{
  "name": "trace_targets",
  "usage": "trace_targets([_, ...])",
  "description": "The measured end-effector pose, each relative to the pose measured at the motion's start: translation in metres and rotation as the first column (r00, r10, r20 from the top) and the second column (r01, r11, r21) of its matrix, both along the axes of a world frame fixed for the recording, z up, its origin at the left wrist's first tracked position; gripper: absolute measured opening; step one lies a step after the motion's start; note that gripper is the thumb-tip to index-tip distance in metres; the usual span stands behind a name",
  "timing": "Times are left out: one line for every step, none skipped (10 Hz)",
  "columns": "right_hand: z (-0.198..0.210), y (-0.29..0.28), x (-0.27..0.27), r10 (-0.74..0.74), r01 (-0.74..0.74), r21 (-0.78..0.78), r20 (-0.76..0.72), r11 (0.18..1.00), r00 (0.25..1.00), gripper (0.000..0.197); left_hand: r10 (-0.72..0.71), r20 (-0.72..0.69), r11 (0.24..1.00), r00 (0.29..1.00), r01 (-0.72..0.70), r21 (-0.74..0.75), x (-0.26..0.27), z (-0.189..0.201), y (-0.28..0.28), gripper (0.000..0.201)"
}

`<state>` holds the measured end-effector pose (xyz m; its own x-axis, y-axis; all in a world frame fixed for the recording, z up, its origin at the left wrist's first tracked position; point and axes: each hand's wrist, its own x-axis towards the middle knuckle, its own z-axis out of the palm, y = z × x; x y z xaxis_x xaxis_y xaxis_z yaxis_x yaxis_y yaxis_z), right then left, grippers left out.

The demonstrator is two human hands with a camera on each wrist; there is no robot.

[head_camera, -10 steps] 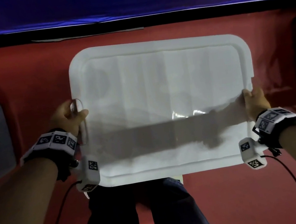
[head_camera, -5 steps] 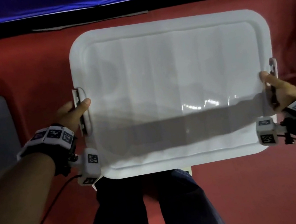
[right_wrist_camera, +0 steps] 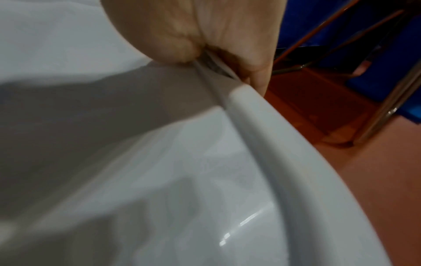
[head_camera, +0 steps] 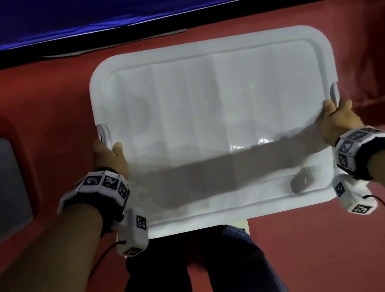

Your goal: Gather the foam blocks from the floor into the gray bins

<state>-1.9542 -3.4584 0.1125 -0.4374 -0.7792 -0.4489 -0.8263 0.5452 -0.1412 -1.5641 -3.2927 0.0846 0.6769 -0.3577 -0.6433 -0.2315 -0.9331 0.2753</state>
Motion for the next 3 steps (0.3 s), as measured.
trace_targets([0.002,-0.003,0.004,-0.038,0.038,0.008,-0.047,0.999,0.998,0.079,-0.056,-0.024,0.997,0.998,0.057,0.047,0.001,0.012,0.0,0.062])
trace_targets([0.015,-0.004,0.021,-0.102,0.105,-0.042,0.059,0.994,0.993,0.094,-0.063,-0.043,0.998,0.997,0.062,-0.014,0.008,0.022,0.004,0.06])
trace_targets([0.048,0.01,0.035,-0.018,0.019,0.102,-0.008,0.995,1.0,0.063,-0.125,-0.045,0.982,0.991,0.118,-0.145,0.005,0.04,0.012,0.054])
